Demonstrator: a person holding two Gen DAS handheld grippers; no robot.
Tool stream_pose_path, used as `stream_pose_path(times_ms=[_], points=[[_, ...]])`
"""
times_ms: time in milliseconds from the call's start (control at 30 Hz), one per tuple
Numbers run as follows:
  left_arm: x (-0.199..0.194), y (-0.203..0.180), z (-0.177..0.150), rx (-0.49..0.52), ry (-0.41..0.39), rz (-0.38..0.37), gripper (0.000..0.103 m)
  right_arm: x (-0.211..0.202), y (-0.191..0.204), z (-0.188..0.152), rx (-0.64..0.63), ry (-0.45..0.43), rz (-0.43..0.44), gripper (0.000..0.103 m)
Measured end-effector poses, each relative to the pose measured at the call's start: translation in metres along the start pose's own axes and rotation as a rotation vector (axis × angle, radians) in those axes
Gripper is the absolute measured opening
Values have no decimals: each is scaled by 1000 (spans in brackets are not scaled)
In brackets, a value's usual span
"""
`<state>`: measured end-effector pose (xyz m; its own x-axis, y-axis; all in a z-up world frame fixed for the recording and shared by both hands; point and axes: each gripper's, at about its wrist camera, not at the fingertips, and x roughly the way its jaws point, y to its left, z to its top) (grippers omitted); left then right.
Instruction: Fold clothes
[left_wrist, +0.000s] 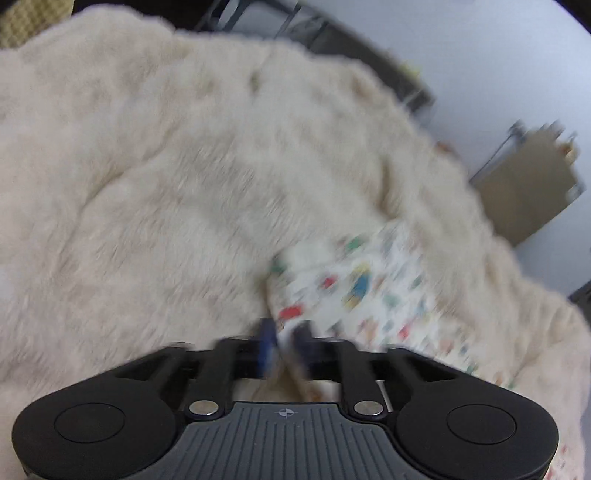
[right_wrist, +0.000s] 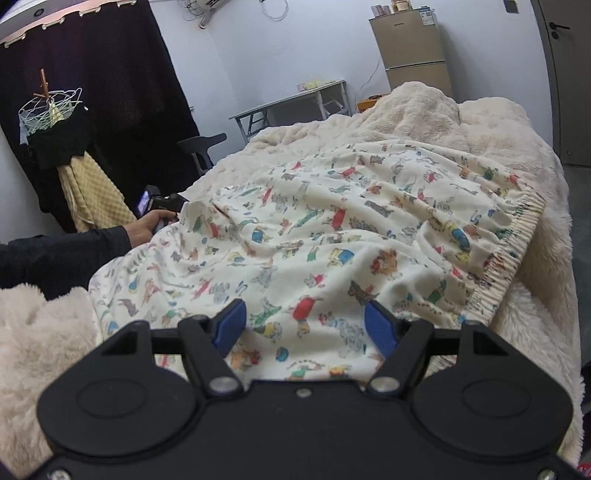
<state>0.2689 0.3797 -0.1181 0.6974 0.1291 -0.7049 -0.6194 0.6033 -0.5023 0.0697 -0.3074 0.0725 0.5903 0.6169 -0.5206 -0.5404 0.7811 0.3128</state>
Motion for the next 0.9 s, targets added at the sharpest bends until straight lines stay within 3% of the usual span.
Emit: stream_pose_path(times_ms=[33, 167, 267, 367, 400, 533, 600, 667, 800, 833, 900], points=[[-11, -2, -5, 2, -23, 0, 48, -4, -2, 3, -6, 0, 11, 68], [-53, -40, -18, 144, -27, -19, 59, -32, -31, 24, 77, -99, 27, 69], [-105, -91, -42, 297, -27, -159, 76, -52, -80, 40, 275, -231, -19, 69], [-166, -144, -73, 384, -7, -365, 88, -54, -124, 46, 423, -303, -83, 69], [-191, -164, -89, 425, 18, -447, 88, -48, -140, 46, 463, -296, -103, 69], [-252, -202, -159, 526, 117, -649, 90, -15, -162, 35, 478, -217, -137, 69], [-268, -206, -194, 573, 160, -714, 90, 6, -171, 31, 481, -179, -157, 69], [-283, -211, -237, 629, 215, -784, 90, 20, -182, 29, 514, -197, -141, 64], [-286, -202, -294, 659, 274, -785, 90, 34, -203, 33, 614, -269, 14, 37], [-285, -198, -294, 658, 247, -757, 90, 34, -204, 36, 611, -280, 39, 21], [-281, -190, -292, 654, 194, -700, 90, 32, -206, 45, 596, -302, 73, 21]])
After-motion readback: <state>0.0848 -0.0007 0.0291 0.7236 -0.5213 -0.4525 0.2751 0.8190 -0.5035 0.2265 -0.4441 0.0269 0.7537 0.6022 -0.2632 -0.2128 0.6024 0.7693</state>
